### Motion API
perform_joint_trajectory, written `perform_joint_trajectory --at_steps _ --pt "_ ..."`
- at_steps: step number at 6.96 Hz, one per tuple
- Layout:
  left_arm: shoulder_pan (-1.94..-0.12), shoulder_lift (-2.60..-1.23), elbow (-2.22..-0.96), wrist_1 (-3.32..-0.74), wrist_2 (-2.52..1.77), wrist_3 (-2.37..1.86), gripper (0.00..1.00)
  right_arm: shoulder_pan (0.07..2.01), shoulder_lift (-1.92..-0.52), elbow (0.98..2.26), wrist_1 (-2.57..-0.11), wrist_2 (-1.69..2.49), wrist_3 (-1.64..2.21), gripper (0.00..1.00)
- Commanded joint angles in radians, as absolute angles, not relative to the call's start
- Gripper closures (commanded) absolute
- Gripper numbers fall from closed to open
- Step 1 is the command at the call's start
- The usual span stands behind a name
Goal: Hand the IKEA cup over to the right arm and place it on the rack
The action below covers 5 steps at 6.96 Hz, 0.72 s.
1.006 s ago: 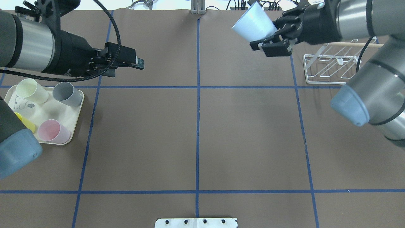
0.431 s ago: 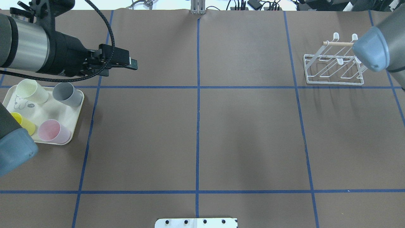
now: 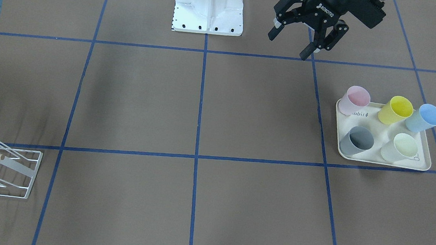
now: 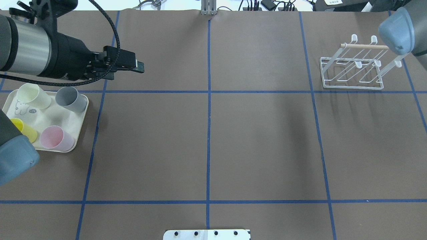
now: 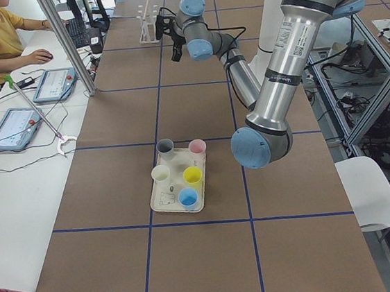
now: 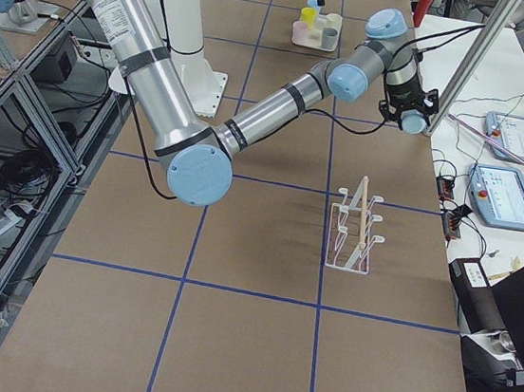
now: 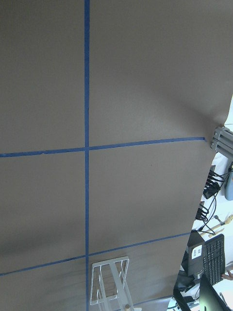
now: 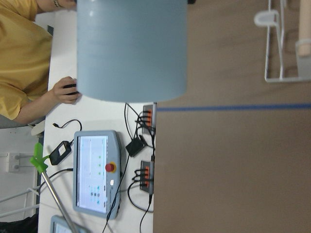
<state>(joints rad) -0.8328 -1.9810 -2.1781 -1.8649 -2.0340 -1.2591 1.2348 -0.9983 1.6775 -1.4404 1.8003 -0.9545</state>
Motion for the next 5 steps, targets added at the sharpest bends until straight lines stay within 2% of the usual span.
perform_joint_trajectory --at_steps 1,2,5 --pt "-0.831 -1.980 -2.180 -1.865 -2.023 -1.261 0.00 1.212 -0.991 1.616 -1.508 1.546 -1.351 1.00" --pt "-0.831 -1.980 -2.181 -1.865 -2.023 -1.262 0.00 1.181 -0.992 1.573 -1.497 1.408 -1.447 1.00" --pt "-0.830 -1.982 -2.178 -1.867 -2.023 -1.264 0.00 1.122 -1.046 1.554 -1.503 1.236 -1.503 1.00"
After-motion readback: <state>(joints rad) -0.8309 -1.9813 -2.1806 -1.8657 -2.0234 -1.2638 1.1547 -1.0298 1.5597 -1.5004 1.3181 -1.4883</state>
